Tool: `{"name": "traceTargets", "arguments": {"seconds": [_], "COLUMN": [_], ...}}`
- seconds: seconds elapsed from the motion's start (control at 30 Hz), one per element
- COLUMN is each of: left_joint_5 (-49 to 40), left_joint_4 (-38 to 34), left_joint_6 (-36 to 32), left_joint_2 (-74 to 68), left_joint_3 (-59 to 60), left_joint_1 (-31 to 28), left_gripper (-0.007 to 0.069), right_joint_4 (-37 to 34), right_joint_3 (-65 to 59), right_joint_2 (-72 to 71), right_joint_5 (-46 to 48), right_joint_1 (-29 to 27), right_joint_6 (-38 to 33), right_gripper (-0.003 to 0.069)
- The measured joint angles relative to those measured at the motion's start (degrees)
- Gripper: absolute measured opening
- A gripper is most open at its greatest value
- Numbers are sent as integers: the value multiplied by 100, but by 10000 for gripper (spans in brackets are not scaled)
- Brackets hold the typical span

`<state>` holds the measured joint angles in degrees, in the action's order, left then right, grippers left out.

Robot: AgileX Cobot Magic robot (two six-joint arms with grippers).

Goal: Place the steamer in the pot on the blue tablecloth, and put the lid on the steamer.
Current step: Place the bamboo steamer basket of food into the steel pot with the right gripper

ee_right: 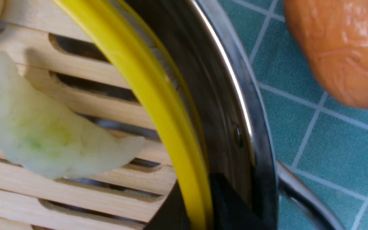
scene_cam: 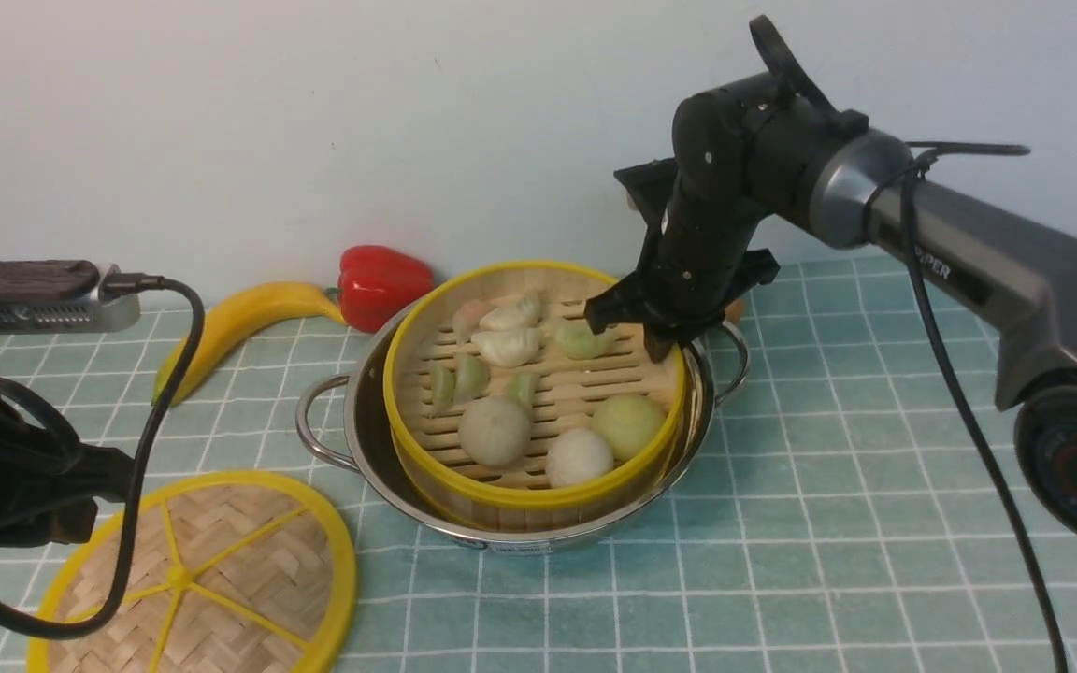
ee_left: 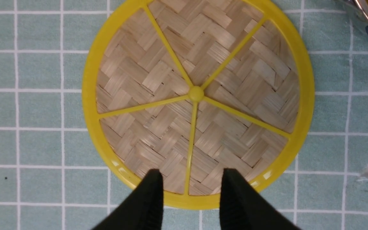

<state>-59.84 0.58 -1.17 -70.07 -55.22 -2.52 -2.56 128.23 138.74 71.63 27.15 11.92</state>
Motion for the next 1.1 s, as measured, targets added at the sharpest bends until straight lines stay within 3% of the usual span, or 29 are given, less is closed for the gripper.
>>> {"name": "traceTargets", "arguments": {"seconds": [0.2,0.37,0.57,0.7,0.93,1.1], "left_joint_5": [0,5,127,316,458,732], "left_joint_4": [0,0,-2,-2,-2,-119], "left_joint_6": [-6,-6,-70,-96,-96,-96], "left_joint_2": [0,0,-5,-14,-381,-1163], "left_joint_3": [0,0,0,0,0,0], "left_joint_1": [0,0,0,0,0,0], "left_gripper": [243,243,243,243,243,243], "right_joint_4": [-122,-290,-437,-462,-272,-213], "right_joint_3": [13,79,441,666,711,721], "right_joint_2": [61,61,32,-167,-1177,-2650], "right_joint_5": [-21,-45,-75,-87,-88,-108], "right_joint_1": [0,0,0,0,0,0], "right_joint_6": [13,7,-21,-28,-258,-316], "right_gripper": [76,142,321,391,425,426]}}
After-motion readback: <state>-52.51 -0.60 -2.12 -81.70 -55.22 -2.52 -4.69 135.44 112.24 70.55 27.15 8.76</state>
